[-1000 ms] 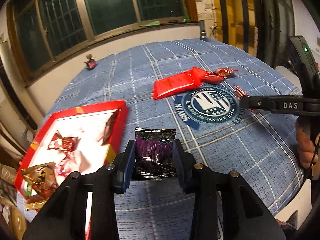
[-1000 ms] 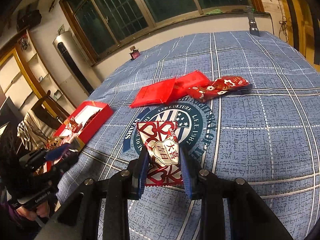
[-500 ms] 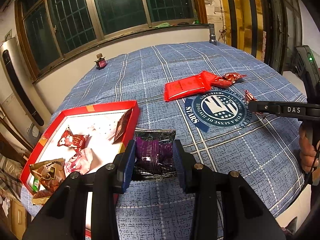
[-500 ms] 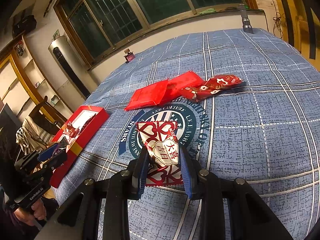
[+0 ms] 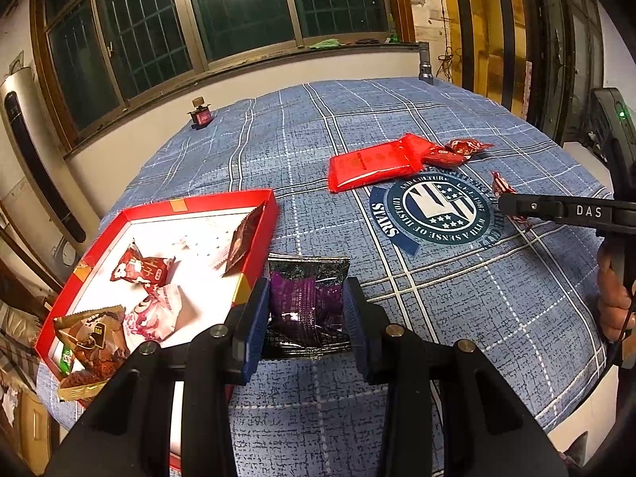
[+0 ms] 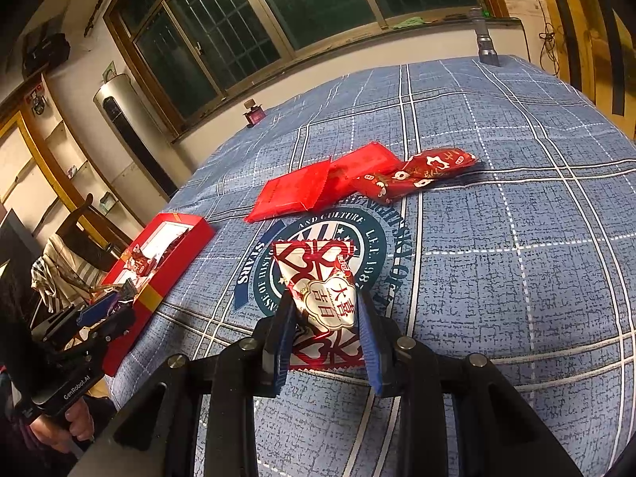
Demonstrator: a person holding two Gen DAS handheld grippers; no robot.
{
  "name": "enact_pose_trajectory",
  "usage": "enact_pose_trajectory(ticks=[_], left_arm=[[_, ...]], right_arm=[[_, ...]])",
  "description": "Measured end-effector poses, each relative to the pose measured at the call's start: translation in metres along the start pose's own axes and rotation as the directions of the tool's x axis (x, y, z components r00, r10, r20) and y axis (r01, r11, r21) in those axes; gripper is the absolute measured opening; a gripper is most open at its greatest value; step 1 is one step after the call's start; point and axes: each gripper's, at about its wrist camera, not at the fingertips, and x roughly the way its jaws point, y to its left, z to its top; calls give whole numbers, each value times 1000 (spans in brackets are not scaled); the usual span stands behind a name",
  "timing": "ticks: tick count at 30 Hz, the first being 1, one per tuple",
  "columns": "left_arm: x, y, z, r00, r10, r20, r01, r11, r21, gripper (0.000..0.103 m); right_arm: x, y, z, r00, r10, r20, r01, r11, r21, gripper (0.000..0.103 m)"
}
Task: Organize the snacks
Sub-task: 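Carry the purple packet and white-red snack toward the red-rimmed tray, then open both tools over the tray to drop the purple and white-red snacks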
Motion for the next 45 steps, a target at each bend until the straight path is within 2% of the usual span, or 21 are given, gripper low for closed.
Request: enact_pose_trajectory(ticks=[8, 16, 24, 31, 34, 39, 42, 45], left_arm=[[3, -18, 16, 999, -40, -15, 40, 998, 54, 35], [-11, -36, 38, 998, -53, 35, 50, 995, 82, 35], [-16, -21, 44, 998, -47, 47, 45, 998, 45, 35], [-40, 47, 45, 990, 25, 136, -14, 996, -84, 35], [-50, 84, 39, 981, 115, 159, -93, 986, -138, 35], [-54, 152, 22, 957, 253, 141, -212, 944, -251, 35], [-55, 185, 9, 941, 316, 123, -268, 914, -303, 35], [-47, 205, 2, 936, 339, 98, -291, 897, -332, 35]], right_arm=[[-2, -5, 2, 1000, -10, 20, 9, 999, 34, 32], [-1, -4, 2, 1000, 2, 14, -3, 1000, 30, 32], [-1, -5, 2, 1000, -4, 17, 3, 999, 37, 32], [1, 2, 4, 994, -110, 20, 109, 993, 54, 32], [9, 26, 6, 997, -74, 7, 74, 997, 38, 32], [27, 97, 22, 999, 32, -6, -32, 996, -78, 31], [46, 143, 36, 994, 105, -29, -108, 985, -136, 31], [69, 189, 48, 982, 183, -55, -190, 967, -171, 31]])
